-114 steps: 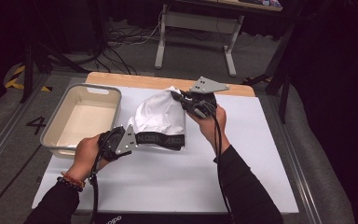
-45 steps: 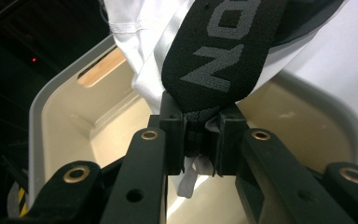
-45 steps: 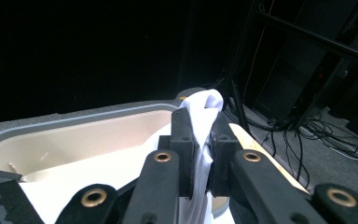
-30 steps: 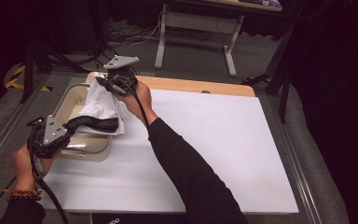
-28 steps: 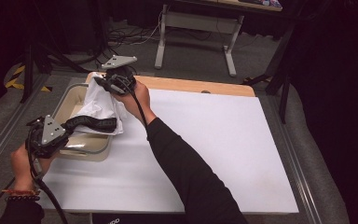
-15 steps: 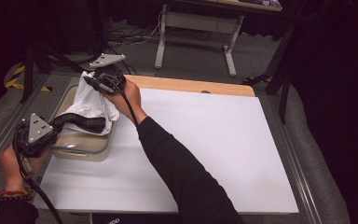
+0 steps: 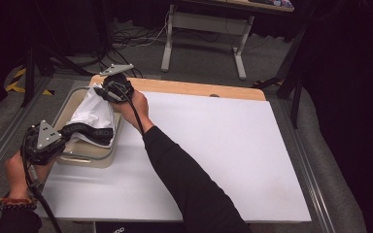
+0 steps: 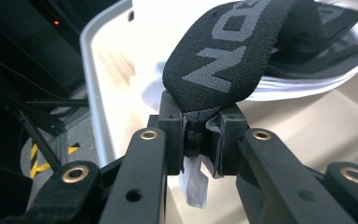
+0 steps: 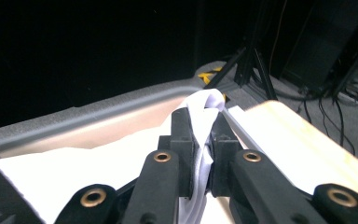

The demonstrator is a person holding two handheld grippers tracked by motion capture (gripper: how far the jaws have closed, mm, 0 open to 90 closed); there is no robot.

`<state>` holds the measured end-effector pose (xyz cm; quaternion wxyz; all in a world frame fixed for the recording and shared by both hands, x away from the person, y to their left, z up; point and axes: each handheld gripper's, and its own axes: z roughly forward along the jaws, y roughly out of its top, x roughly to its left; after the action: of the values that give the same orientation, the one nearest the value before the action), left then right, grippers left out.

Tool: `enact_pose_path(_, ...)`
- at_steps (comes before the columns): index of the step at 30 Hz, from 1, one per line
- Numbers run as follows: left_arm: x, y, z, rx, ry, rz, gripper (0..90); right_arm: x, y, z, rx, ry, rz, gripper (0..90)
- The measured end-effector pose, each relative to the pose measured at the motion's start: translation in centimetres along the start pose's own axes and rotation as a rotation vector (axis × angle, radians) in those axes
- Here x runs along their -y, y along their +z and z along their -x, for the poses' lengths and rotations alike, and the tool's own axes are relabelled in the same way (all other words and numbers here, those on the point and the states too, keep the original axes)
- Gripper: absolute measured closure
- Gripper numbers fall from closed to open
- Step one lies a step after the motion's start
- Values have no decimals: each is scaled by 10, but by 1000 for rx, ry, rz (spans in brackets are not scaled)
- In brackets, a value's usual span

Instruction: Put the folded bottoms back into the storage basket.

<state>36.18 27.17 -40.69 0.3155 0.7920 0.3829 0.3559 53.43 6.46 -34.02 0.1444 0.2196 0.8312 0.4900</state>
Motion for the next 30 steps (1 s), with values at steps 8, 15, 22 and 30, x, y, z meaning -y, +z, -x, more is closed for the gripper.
enact_pose_path(8, 3, 6, 0, 33, -35, -3, 708, 31, 12, 19, 17, 88, -51, 834)
enact_pose_path(15, -1, 1, 6, 44, -27, -1, 603, 48, 12, 23, 36, 92, -69, 830)
enact_pose_path(22, -8, -15, 3, 81, -92, 79, 511, 53, 7, 28, 39, 106, -68, 809)
enact_pose_path(30, -20, -8, 17, 100, -108, 122, 476, 60, 0, 31, 61, 105, -55, 673)
